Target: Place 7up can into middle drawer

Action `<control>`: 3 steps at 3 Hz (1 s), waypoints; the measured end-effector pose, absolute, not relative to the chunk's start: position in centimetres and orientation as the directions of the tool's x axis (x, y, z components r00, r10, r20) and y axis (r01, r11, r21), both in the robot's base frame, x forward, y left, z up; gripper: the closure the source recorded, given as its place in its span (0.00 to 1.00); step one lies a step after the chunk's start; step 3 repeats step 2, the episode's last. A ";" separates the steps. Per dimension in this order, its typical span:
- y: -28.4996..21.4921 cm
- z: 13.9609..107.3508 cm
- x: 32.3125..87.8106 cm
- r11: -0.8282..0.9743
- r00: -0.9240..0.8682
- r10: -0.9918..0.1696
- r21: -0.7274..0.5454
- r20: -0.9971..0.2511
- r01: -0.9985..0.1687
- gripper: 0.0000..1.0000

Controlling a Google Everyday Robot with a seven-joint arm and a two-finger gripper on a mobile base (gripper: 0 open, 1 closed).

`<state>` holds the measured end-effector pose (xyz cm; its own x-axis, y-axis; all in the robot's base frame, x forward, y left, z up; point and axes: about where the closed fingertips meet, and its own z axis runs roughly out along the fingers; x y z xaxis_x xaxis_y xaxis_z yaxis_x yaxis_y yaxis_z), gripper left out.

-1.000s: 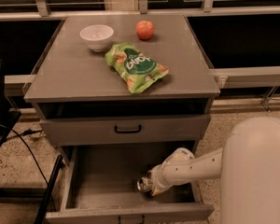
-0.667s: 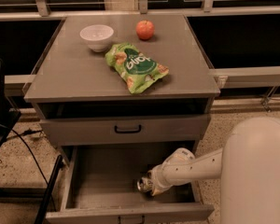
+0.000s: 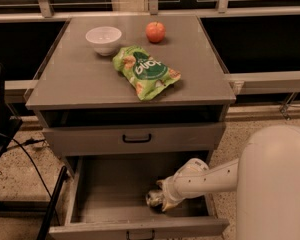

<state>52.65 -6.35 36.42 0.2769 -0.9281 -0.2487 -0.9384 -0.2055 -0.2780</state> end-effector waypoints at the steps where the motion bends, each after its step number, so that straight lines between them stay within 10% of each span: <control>1: -6.3 36.4 52.6 -0.206 0.277 -0.928 -0.278 -0.249 -0.938 0.00; 3: -6.3 36.4 52.6 -0.206 0.277 -0.928 -0.278 -0.249 -0.938 0.00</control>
Offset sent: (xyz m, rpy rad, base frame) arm 0.0000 0.0000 0.0000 0.0000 0.0000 0.0000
